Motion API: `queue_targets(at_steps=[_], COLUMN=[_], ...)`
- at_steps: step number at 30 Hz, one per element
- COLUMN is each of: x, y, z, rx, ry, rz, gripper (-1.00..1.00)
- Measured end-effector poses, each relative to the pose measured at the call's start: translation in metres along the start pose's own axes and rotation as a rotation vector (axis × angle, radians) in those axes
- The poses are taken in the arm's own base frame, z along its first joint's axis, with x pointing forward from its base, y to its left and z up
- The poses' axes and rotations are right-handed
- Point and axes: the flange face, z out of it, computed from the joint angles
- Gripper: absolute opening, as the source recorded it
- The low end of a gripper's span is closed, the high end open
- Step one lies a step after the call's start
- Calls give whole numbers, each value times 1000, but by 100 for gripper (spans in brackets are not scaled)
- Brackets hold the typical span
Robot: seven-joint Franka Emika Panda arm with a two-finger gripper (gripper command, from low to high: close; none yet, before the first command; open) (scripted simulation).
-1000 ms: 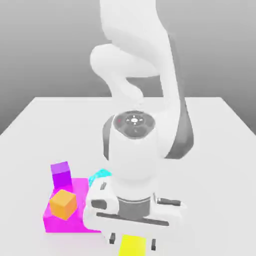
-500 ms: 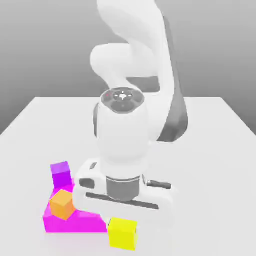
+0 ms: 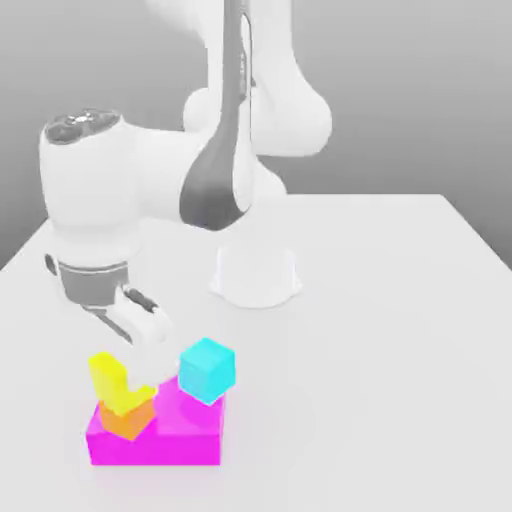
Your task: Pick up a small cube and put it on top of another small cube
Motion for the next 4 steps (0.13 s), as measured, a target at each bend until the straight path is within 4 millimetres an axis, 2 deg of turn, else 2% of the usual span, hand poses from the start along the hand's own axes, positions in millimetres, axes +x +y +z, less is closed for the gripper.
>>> queue_targets(at_steps=[3, 4], x=[0, 0], y=[0, 0], z=[5, 0], rx=[-1, -1], ry=[0, 1], rz=[0, 1], gripper=[100, 100])
